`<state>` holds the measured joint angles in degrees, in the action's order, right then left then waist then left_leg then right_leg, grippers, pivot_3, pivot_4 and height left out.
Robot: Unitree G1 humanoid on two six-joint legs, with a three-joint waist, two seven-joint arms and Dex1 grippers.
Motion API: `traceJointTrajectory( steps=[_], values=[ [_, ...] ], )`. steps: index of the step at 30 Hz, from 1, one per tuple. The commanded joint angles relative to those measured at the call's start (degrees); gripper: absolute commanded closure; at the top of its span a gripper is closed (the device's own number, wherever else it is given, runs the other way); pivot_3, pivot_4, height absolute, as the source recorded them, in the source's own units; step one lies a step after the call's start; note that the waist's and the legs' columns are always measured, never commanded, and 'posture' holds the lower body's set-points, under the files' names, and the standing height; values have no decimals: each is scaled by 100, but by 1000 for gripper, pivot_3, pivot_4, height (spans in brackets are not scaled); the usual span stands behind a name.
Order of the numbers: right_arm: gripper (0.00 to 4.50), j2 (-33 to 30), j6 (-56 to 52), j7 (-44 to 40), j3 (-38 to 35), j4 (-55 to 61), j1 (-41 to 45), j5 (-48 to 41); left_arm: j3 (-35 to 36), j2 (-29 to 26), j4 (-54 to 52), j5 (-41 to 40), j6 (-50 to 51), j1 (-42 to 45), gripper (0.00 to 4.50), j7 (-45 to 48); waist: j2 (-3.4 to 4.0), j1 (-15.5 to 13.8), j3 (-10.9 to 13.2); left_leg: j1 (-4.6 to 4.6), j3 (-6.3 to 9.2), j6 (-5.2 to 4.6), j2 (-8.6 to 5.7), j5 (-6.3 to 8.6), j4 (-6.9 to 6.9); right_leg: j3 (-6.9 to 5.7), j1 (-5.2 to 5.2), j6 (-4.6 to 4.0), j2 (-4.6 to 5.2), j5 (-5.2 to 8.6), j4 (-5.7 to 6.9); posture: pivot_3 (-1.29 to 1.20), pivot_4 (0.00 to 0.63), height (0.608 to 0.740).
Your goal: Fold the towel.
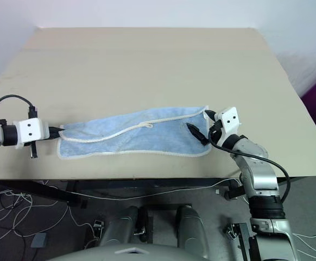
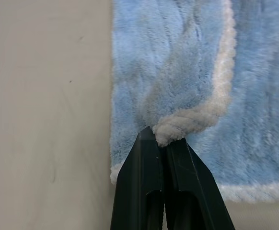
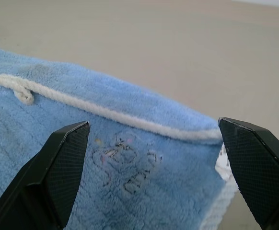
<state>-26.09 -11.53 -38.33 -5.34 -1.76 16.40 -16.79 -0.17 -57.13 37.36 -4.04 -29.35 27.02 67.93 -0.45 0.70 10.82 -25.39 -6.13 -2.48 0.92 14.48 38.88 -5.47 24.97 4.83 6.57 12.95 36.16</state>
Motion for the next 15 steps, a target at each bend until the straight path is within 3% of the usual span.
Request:
traceJointTrajectory(
  steps=[1,15],
  values=[
    [0,-215,429,-39,217,-46,199,460,416,171,-121,-590,653,118,4454,-43,0,-1,0,0,0,0,0,0,1,0,-1,0,0,0,1,0,150,740],
    [0,-977,2454,-8,1126,-1750,1298,2291,896,411,-655,-1284,2135,-144,4454,18,-1,16,0,1,-1,26,0,-16,9,0,-4,3,0,2,4,0,150,740]
  ],
)
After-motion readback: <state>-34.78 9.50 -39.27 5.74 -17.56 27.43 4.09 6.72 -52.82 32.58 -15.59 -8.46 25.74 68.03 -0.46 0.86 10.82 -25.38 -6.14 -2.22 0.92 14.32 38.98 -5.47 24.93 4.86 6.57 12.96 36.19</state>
